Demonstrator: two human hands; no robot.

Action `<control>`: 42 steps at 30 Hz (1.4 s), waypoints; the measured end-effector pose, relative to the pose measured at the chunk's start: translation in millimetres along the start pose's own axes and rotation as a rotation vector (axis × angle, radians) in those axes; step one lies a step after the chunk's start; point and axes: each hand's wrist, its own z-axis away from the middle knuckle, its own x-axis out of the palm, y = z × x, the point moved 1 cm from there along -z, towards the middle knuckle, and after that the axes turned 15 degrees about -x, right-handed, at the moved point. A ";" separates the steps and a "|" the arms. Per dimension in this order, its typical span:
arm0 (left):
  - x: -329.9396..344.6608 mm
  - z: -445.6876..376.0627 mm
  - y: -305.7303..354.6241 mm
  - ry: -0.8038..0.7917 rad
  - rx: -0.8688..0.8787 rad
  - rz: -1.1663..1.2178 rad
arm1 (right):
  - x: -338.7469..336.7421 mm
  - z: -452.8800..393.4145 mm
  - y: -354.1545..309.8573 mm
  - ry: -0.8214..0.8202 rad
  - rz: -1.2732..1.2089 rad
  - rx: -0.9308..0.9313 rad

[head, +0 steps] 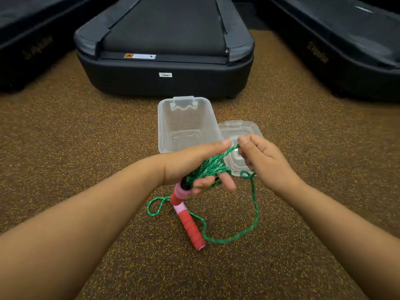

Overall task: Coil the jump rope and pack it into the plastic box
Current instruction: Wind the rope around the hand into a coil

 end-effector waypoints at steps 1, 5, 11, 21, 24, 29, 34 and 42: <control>-0.3 -0.4 -0.3 0.002 0.004 0.008 | 1.8 2.5 5.7 -0.002 -0.011 0.018; -0.5 -4.5 -3.1 -0.002 0.059 0.137 | 13.6 11.8 20.6 -0.006 -0.082 0.058; -7.2 -10.8 -2.2 0.118 0.132 0.448 | 30.0 28.1 42.8 -0.041 -0.110 0.144; -26.1 -19.2 -5.6 0.352 0.248 0.815 | 52.3 47.5 36.9 -0.186 -0.088 0.172; -27.1 -21.9 -5.9 0.365 0.216 0.872 | 53.5 48.3 28.2 -0.221 -0.051 0.147; -25.0 -20.9 -4.4 0.369 0.156 0.741 | 50.7 44.1 7.3 -0.317 0.108 0.032; -16.9 -28.5 -2.5 0.374 0.071 0.559 | 45.7 33.5 -13.1 -0.336 0.138 -0.050; -13.3 -26.1 -10.7 0.327 0.058 0.199 | 22.8 9.0 -36.0 -0.233 -0.021 -0.138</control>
